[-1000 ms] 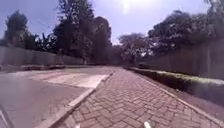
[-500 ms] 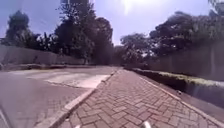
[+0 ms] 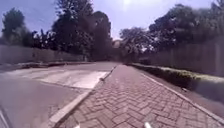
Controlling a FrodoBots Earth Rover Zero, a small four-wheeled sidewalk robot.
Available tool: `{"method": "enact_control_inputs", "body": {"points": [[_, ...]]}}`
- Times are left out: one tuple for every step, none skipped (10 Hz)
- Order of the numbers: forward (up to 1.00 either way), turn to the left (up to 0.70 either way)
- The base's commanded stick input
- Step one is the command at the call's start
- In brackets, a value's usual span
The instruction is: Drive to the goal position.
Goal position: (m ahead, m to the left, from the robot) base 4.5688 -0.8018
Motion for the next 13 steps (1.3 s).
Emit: {"method": "enact_control_inputs", "body": {"points": [[0.85,0.0],[0.85,0.0],[0.85,0.0],[0.85,0.0],[0.85,0.0],[0.85,0.0],[0.85,0.0],[0.85,-0.05],[0.85,-0.09],[0.85,-0.13],[0.85,-0.17],[0.85,-0.21],[0.85,-0.25]]}}
